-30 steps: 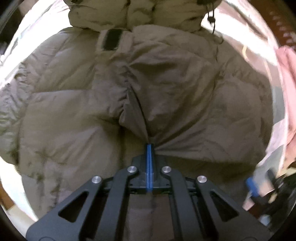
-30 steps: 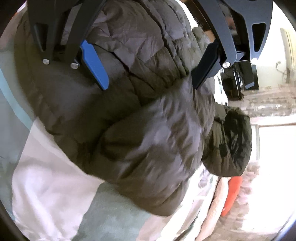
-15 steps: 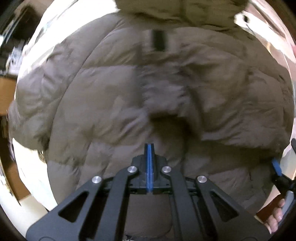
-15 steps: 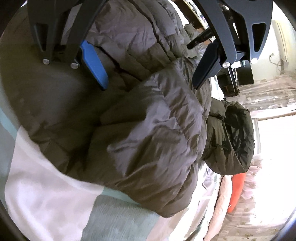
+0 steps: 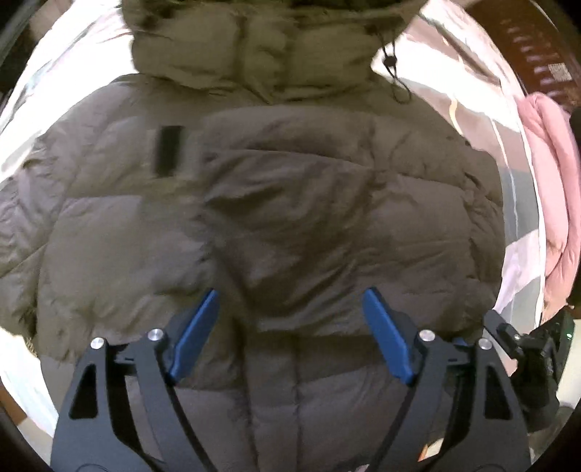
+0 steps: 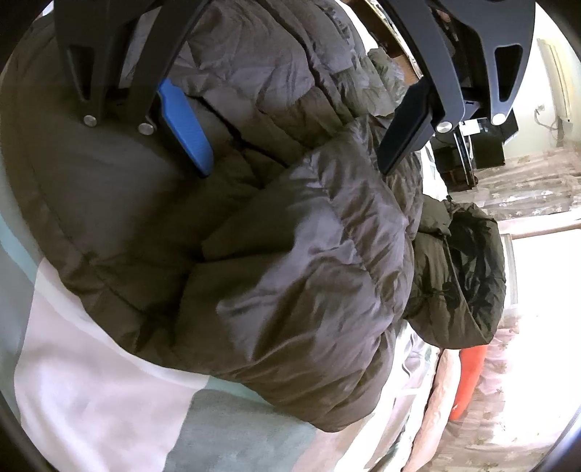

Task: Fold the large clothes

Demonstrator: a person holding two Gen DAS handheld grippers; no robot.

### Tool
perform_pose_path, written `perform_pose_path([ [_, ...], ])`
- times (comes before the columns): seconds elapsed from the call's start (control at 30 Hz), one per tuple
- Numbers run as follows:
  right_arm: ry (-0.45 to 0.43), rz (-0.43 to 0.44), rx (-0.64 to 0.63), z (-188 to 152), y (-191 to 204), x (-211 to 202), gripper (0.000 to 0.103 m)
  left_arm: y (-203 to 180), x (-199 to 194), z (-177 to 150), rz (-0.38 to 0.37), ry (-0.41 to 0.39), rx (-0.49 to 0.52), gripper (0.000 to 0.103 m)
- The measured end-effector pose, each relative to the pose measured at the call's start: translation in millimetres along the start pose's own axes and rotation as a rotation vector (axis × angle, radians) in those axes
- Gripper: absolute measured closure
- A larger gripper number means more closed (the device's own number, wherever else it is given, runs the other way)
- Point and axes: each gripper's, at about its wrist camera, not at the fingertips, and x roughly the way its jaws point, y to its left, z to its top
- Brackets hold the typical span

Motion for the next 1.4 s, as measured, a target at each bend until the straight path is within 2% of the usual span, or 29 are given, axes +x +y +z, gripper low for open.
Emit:
perform_pose_path([
  [0.07, -0.016, 0.021, 0.006, 4, 2, -3, 0.011, -6, 19, 6, -0.016, 0.048, -0.021, 0.048],
  [0.1, -0.021, 0.029, 0.005, 7, 2, -4, 0.011, -9, 34, 6, 0.005, 0.088, -0.037, 0.074],
  [0.13, -0.023, 0.030, 0.005, 10, 2, -4, 0.011, -7, 43, 7, 0.020, 0.116, -0.054, 0.088],
  [0.23, -0.023, -0.011, 0.021, 24, -4, 4, 0.011, 3, 58, 11, -0.016, 0.155, -0.148, 0.093],
  [0.33, -0.032, -0.013, 0.074, 35, -16, 13, 0.011, 2, 60, 7, 0.016, 0.146, -0.111, 0.094],
  [0.4, -0.086, 0.003, 0.106, 42, -22, 9, 0.013, -2, 62, 3, 0.051, 0.148, -0.073, 0.094],
  [0.43, -0.154, 0.009, 0.111, 45, -25, 3, 0.018, -16, 65, 2, 0.055, 0.152, -0.070, 0.094],
  [0.47, -0.261, -0.016, 0.101, 47, -27, -10, 0.035, -16, 67, 2, 0.050, 0.158, -0.075, 0.094],
  [0.5, -0.289, -0.032, 0.105, 51, -31, -15, 0.046, -16, 68, 1, 0.038, 0.166, -0.086, 0.094],
  [0.6, -0.294, 0.029, 0.228, 56, -59, -24, 0.062, -22, 72, 3, 0.029, 0.170, -0.083, 0.094],
  [0.7, -0.385, -0.006, 0.225, 50, -69, -47, 0.061, -18, 68, 1, 0.037, 0.169, -0.063, 0.094],
  [0.73, -0.411, -0.018, 0.232, 49, -74, -58, 0.056, -19, 69, 1, 0.035, 0.170, -0.063, 0.094],
  [0.77, -0.406, -0.026, 0.248, 50, -78, -63, 0.039, -18, 69, 1, 0.030, 0.171, -0.068, 0.094],
  [0.8, -0.402, -0.021, 0.268, 51, -85, -66, 0.028, -19, 72, -1, 0.024, 0.170, -0.074, 0.094],
  [0.9, -0.389, 0.061, 0.330, 48, -100, -77, 0.027, -18, 71, -5, 0.010, 0.158, -0.083, 0.094],
  [1.0, -0.358, 0.102, 0.310, 43, -93, -75, 0.027, 5, 66, -13, 0.013, 0.160, -0.095, 0.094],
  [1.03, -0.351, 0.119, 0.285, 42, -87, -75, 0.027, 8, 65, -13, 0.011, 0.160, -0.108, 0.094],
  [1.13, -0.291, 0.177, 0.106, 39, -49, -60, 0.027, 20, 53, -18, 0.026, 0.131, -0.122, 0.094],
  [1.23, -0.207, 0.137, -0.111, 32, 1, -31, 0.027, 27, 49, -19, 0.020, 0.125, -0.142, 0.092],
  [1.27, -0.171, 0.124, -0.138, 32, 9, -20, 0.027, 29, 49, -20, 0.015, 0.128, -0.150, 0.092],
  [1.33, -0.108, 0.032, -0.178, 31, 19, 5, 0.027, 30, 47, -19, 0.017, 0.129, -0.152, 0.090],
  [1.4, -0.101, -0.059, -0.206, 30, 20, 12, 0.027, 27, 45, -19, 0.016, 0.123, -0.146, 0.086],
])
